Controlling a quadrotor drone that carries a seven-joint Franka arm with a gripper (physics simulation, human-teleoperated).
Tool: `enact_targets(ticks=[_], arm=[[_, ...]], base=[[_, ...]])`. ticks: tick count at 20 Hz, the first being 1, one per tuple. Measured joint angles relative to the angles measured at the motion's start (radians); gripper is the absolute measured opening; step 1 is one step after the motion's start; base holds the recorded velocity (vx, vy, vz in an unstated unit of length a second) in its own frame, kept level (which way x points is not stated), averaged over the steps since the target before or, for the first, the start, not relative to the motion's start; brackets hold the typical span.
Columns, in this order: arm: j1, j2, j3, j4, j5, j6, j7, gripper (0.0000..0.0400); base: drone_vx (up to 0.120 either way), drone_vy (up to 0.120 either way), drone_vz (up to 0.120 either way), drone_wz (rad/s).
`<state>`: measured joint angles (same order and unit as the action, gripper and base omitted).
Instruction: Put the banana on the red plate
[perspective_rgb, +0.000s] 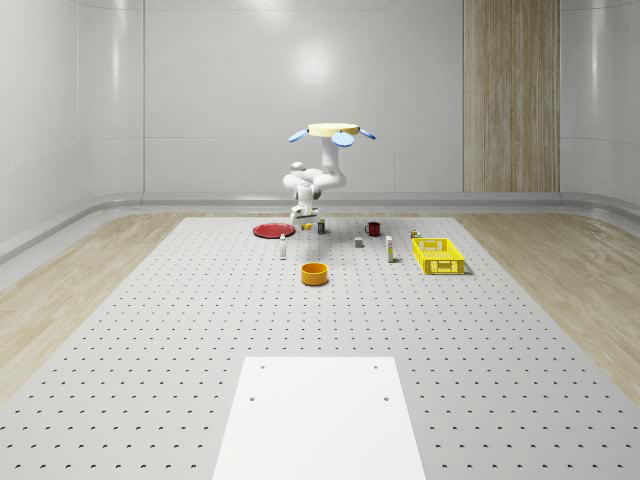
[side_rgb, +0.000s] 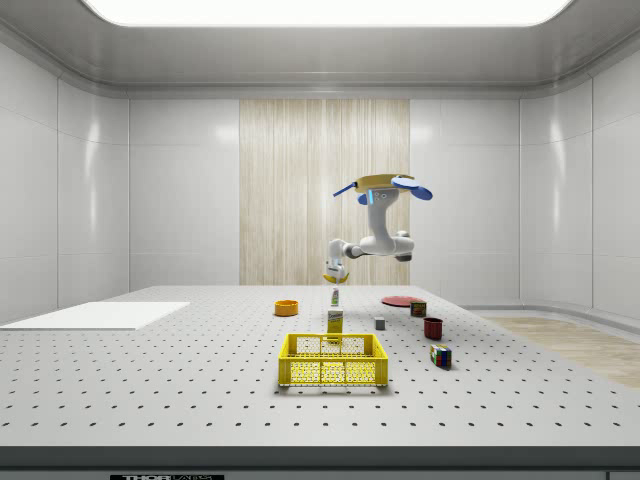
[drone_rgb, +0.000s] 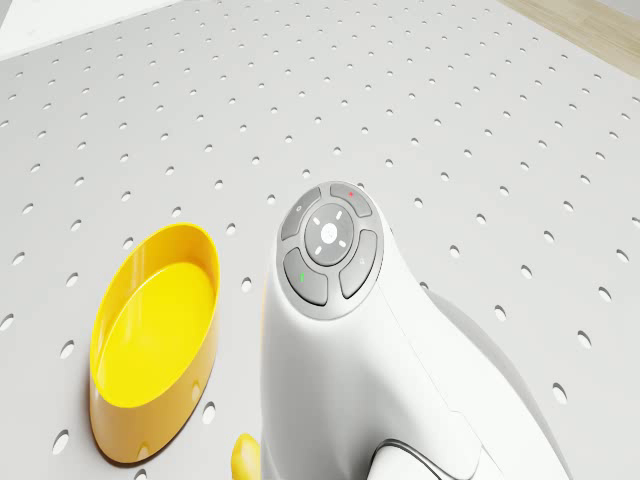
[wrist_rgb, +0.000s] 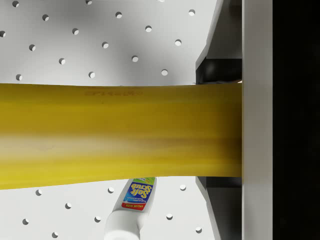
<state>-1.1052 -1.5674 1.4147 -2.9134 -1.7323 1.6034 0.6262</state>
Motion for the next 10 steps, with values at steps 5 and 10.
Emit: enact_targets(ticks=[5,10], arm=[[-0.001,-0.008,0.001,0.000,0.003,0.009,-0.149,0.0193],[-0.002,-0.016,0.002,0.000,0.006,0.017,-0.298,0.0193]], base=[[0.000,0.000,0.000,-0.300],[0.000,0.000,0.000,-0.300]])
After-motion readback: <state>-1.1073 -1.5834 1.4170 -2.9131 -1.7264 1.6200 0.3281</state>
